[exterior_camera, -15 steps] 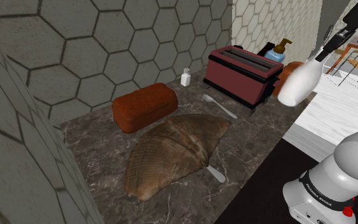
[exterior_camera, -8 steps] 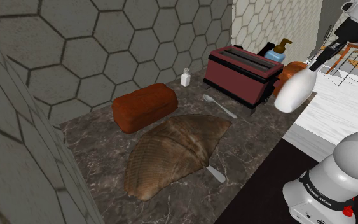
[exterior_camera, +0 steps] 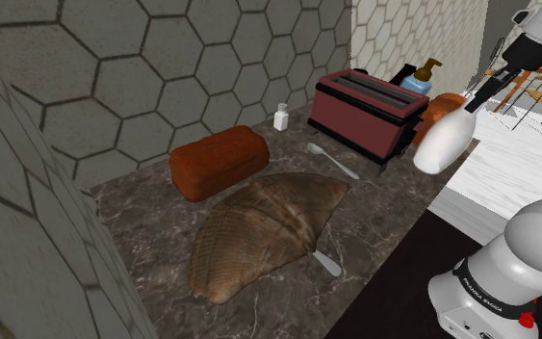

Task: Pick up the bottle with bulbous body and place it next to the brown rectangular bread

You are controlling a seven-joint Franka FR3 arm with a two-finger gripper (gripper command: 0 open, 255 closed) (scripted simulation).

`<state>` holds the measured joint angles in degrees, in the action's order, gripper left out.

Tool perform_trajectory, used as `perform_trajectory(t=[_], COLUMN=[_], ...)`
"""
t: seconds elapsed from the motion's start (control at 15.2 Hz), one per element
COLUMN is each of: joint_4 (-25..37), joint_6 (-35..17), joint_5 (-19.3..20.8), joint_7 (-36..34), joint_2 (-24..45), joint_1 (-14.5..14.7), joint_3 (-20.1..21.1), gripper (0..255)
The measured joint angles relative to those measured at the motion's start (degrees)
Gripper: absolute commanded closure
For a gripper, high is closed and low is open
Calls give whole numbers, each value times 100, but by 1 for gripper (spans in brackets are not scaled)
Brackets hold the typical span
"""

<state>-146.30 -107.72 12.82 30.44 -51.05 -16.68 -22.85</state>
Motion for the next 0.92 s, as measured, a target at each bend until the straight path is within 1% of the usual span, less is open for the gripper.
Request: perform_trajectory(t=[0.07, 0.46, 0.59, 0.73, 0.92], joint_4=[0, 2, 196, 561, 669], joint_6=[0, -1, 234, 584, 710], joint_5=[0, 0, -35, -96, -113], joint_7=[0, 1, 9, 17, 24], joint_2=[0, -1, -47, -33, -47], joint_1=[0, 0, 1, 28, 28], joint_3=[0, -1, 52, 123, 145], gripper=[0, 0, 0, 0, 0])
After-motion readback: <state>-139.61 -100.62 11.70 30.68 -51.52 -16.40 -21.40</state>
